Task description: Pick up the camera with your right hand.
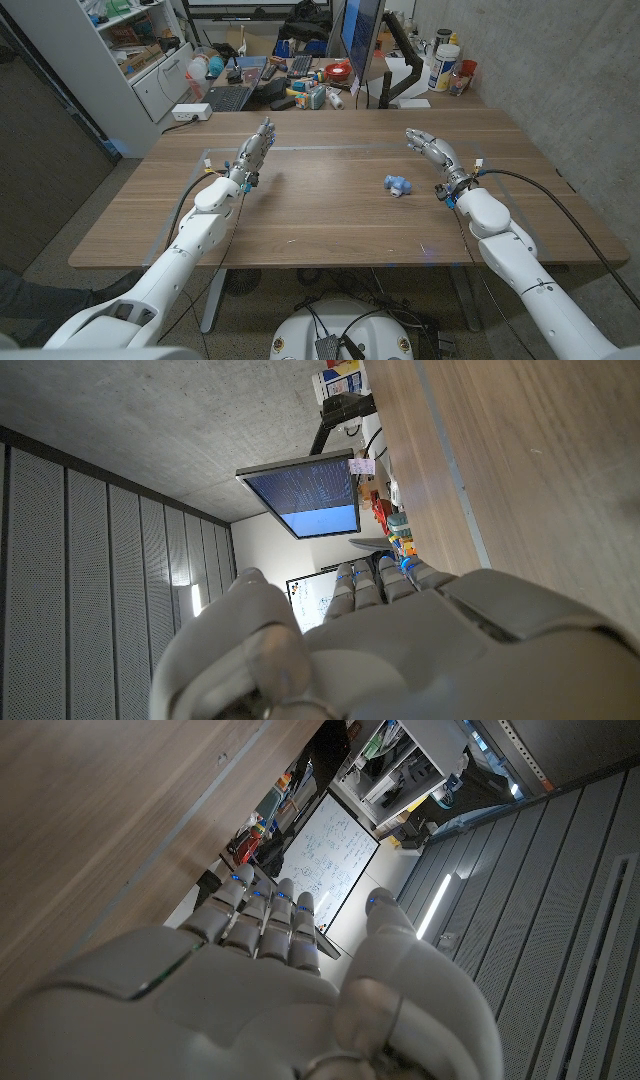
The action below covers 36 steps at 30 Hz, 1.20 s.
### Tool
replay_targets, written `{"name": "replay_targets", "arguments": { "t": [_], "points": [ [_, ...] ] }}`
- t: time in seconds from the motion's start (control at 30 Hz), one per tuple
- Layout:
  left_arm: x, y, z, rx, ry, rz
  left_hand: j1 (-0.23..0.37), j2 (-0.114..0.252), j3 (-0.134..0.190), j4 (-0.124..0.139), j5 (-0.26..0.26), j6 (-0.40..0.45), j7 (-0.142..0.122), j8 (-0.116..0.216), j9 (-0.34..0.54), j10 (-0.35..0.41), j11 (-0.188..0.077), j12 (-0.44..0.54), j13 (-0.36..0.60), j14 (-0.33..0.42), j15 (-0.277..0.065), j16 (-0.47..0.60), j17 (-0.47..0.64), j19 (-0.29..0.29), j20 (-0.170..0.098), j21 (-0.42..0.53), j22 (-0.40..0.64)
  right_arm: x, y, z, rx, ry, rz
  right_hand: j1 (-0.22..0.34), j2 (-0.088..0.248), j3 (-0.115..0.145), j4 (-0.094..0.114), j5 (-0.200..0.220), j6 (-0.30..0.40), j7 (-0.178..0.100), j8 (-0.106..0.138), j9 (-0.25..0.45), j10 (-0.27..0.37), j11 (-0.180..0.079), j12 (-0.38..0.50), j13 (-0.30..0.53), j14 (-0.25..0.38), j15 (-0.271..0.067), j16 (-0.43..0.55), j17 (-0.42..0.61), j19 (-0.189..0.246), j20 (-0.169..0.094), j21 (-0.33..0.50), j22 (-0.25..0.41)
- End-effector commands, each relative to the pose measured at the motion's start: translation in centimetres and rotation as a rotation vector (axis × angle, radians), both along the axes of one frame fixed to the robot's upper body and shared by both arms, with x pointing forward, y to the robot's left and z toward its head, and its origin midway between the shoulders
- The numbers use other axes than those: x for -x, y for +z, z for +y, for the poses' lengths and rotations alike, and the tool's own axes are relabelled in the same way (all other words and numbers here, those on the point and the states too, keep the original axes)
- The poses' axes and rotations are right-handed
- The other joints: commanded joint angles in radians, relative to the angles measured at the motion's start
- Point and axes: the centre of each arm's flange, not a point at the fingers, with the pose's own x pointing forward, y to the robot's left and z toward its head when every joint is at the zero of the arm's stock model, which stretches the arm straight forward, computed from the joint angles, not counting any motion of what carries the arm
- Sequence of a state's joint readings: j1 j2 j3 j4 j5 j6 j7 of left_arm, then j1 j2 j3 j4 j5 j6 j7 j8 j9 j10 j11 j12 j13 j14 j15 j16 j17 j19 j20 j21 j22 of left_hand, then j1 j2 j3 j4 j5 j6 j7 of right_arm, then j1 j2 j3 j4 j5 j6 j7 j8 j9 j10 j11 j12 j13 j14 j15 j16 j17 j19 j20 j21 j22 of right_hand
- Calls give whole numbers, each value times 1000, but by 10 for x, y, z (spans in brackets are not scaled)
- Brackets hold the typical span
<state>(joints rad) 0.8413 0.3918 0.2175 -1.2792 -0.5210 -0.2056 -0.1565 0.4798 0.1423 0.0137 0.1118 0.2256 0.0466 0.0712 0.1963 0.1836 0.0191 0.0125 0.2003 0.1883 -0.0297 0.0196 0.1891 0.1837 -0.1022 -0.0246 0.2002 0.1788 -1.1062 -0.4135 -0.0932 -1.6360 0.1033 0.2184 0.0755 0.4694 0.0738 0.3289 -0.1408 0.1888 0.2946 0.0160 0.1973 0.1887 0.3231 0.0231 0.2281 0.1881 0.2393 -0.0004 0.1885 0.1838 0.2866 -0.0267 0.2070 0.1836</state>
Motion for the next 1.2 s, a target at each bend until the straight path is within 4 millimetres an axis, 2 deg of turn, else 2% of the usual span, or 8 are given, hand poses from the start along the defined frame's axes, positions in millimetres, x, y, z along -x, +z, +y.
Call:
{"name": "replay_targets", "arguments": {
  "t": [0.03,1.2],
  "points": [
    [0,3,0,-4,-10,-8,8,2,0,5,4,7,7,2,3,1,-2,5,4,6,2,2,2,0,6,6,5,10,2,8,72,-34,-33,13,1,6,-6,4,-2,-6,-1,1,0,-7,-2,3,6,-5,-1,1,10,-1,-1,2],
    [2,7,-4,-19,-16,-18,7,2,0,5,3,16,3,4,3,5,-8,6,5,8,1,3,3,0,9,6,6,25,5,12,256,-122,-119,30,-12,10,-14,8,4,-15,2,1,5,-14,-1,3,12,-18,1,1,17,-7,0,1]
  ]
}}
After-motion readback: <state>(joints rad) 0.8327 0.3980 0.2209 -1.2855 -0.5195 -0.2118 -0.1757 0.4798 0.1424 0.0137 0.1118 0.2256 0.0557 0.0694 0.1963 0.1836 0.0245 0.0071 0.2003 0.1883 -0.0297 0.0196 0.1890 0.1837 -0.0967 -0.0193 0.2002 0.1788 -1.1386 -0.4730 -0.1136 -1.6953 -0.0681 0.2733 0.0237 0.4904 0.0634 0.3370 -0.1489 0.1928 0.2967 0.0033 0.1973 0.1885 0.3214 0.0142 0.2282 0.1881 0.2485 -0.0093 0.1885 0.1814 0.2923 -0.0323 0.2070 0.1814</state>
